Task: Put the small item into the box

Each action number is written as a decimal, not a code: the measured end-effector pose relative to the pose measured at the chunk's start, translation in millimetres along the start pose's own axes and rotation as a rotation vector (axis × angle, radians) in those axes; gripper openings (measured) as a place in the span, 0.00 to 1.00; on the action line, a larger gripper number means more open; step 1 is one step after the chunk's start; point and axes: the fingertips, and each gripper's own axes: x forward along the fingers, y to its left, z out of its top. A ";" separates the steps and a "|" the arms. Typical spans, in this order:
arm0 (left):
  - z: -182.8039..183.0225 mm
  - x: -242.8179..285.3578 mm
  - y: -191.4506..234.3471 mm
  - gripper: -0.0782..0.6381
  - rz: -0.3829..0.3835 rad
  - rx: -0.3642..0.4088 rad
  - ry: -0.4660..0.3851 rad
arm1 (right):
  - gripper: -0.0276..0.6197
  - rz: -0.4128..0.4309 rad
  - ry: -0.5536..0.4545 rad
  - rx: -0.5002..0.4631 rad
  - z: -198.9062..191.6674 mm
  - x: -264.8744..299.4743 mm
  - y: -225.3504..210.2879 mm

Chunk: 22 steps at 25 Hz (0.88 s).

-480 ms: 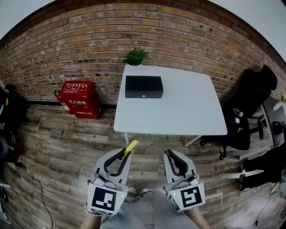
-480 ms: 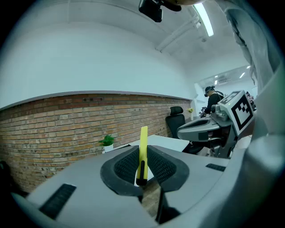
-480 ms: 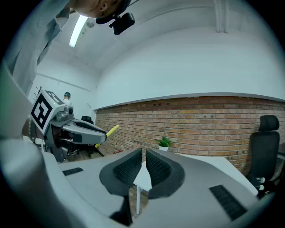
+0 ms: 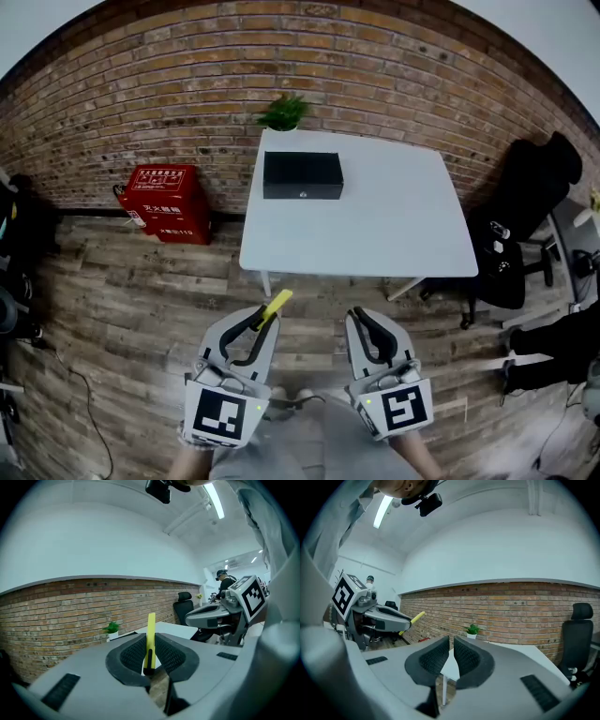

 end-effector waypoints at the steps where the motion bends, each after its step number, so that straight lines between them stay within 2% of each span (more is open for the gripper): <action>1: -0.2 -0.6 0.2 0.20 -0.002 0.000 -0.001 | 0.13 -0.005 -0.006 -0.002 0.8 0.1 -0.2; 5: -2.4 -4.0 4.6 0.20 -0.007 -0.004 -0.004 | 0.13 -0.012 0.012 -0.016 -1.4 0.9 4.7; 9: -3.3 -8.5 10.4 0.20 -0.014 -0.008 -0.018 | 0.13 -0.042 -0.014 -0.050 2.8 3.1 10.7; 14: -3.9 -17.8 18.5 0.20 -0.021 -0.019 -0.034 | 0.13 -0.056 0.032 -0.030 -5.5 2.7 20.0; 22: -5.0 -30.5 25.9 0.20 -0.045 -0.026 -0.064 | 0.13 -0.118 0.048 -0.031 -11.6 -7.4 34.2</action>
